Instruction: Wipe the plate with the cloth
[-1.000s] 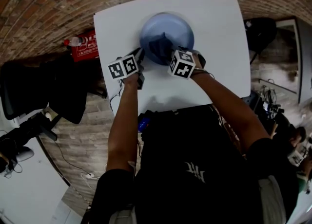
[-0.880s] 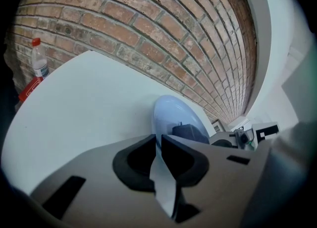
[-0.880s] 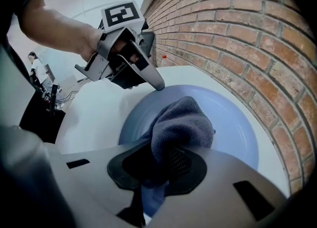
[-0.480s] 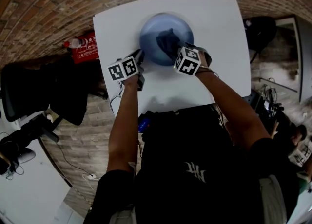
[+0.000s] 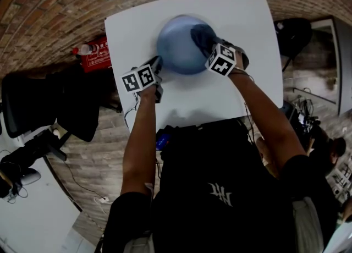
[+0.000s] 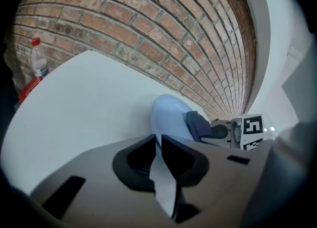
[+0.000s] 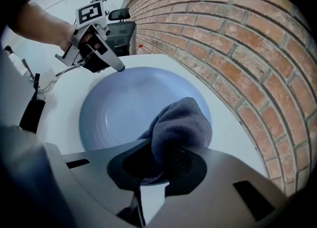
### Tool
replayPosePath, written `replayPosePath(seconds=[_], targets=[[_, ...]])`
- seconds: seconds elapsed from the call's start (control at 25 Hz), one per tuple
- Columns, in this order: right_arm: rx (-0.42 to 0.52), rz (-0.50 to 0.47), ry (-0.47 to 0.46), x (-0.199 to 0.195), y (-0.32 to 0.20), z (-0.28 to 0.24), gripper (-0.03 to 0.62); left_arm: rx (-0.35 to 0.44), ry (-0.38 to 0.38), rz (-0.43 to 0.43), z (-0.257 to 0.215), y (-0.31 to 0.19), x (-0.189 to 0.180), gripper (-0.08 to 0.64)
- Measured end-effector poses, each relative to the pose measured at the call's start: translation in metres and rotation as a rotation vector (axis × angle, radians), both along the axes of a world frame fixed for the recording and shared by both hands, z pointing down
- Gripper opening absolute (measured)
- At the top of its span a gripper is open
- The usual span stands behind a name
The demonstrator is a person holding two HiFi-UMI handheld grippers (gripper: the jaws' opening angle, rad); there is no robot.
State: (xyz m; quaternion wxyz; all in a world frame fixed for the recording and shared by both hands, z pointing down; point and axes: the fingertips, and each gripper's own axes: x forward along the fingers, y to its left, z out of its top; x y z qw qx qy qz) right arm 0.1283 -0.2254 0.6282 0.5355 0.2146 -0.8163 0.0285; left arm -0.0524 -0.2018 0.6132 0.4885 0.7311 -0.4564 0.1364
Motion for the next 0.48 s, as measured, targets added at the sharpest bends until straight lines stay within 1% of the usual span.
replayPosePath(seconds=[0.12, 0.24, 0.32, 0.4, 0.48], targets=[[-0.011, 0.035, -0.012, 0.006, -0.005, 0.000, 0.074, -0.001, 0.001, 0.001, -0.001, 0.000, 0.000, 0.038], [-0.012, 0.042, -0.025, 0.002, -0.006, -0.003, 0.074, -0.001, -0.006, -0.004, 0.000, 0.000, 0.000, 0.038], [0.004, 0.043, -0.092, -0.011, -0.004, -0.017, 0.074, -0.001, -0.010, -0.004, 0.000, 0.000, 0.000, 0.038], [0.003, 0.044, -0.194, -0.035, 0.002, -0.034, 0.074, 0.000, -0.011, -0.002, 0.000, 0.000, 0.000, 0.038], [-0.045, 0.047, -0.293, -0.065, 0.015, -0.046, 0.074, -0.001, -0.009, -0.005, -0.001, 0.000, -0.001, 0.038]])
